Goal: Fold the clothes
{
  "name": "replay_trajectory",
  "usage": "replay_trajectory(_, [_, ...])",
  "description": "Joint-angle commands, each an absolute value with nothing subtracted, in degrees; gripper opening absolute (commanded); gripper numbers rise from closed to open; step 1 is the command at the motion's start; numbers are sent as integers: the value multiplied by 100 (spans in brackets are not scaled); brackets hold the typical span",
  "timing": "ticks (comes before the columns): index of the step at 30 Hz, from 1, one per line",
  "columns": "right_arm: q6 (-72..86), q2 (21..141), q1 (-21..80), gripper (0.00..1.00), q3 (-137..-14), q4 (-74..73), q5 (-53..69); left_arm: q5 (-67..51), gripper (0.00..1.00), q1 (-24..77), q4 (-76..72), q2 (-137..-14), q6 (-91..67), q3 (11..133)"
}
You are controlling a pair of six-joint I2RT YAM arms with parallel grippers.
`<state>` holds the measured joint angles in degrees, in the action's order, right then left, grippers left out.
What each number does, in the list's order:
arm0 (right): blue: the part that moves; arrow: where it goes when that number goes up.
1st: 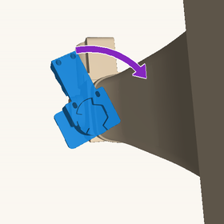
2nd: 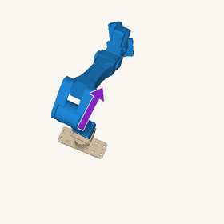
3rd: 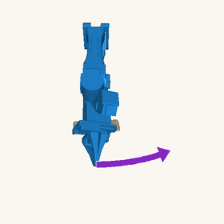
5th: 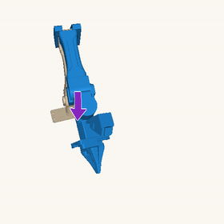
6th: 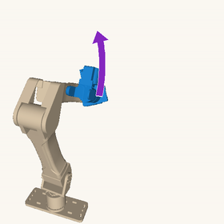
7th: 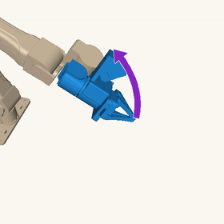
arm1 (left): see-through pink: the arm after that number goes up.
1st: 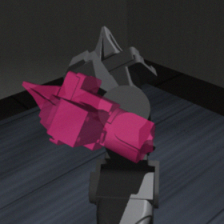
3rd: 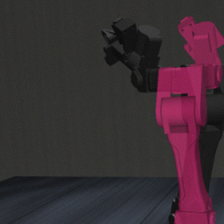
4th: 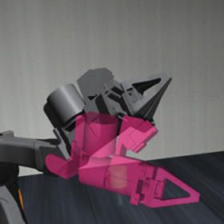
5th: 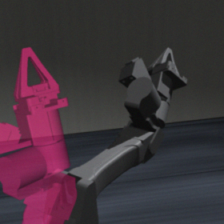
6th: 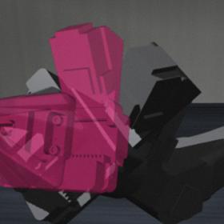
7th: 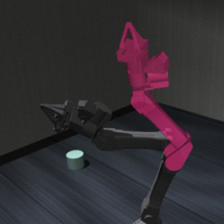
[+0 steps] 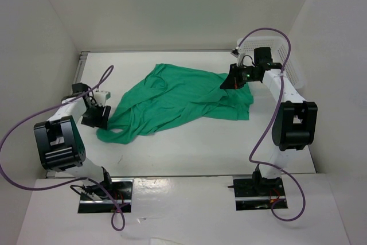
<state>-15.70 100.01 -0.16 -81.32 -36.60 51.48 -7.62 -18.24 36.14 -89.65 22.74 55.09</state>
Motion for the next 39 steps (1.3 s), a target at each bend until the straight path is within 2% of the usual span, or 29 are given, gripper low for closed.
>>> replay_trajectory(1, [-1617,9967,-44,0,-8139,-3683,5300,-396,69,-1706,3288,-8877,2505,5388])
replay_trajectory(5, [-1617,9967,-44,1,-8139,-3683,5353,-290,60,-1565,3103,-9139,2505,5317])
replay_trajectory(7, [-1617,9967,-44,1,-8139,-3683,5353,-352,43,-1504,2971,-9254,2453,5317])
replay_trajectory(12, [-1617,9967,-44,1,-8139,-3735,5300,-738,25,-1223,2918,-9764,2452,5615])
replay_trajectory(13, [-1617,9967,-44,1,-8139,-3735,5300,-790,20,-1222,2918,-9869,2452,5677])
replay_trajectory(14, [-1617,9915,-44,1,-8139,-3735,5300,-791,10,-1143,2840,-9870,2400,5730])
replay_trajectory(15, [-1617,9914,-44,1,-8086,-3735,5300,-791,7,-1143,2839,-9870,2399,5861])
replay_trajectory(19, [-1617,9914,-44,1,-8086,-3735,5300,-1072,0,-1143,2707,-9923,2198,6406])
replay_trajectory(25, [-1670,9914,-44,1,-8086,-3735,5300,-1072,0,-1143,2646,-9976,1899,7206])
replay_trajectory(27, [-1670,9862,-44,1,-8086,-3735,5300,-1072,6,-1195,2593,-9976,1846,7260])
replay_trajectory(29, [-1670,9861,-44,1,-8086,-3735,5300,-1072,24,-1195,2593,-9923,1846,7260])
replay_trajectory(31, [-1670,9861,-44,1,-8086,-3735,5300,-1072,36,-1248,2654,-9765,1907,7094])
replay_trajectory(33, [-1670,9861,-44,1,-8086,-3735,5300,-1072,53,-1248,2654,-9546,2074,6735])
replay_trajectory(36, [-1670,9861,-44,1,-8086,-3735,5352,-915,67,-1248,2514,-9273,2197,6364])
replay_trajectory(39, [-1670,9861,-44,1,-8086,-3735,5353,-984,70,-1327,2382,-9193,2250,6074])
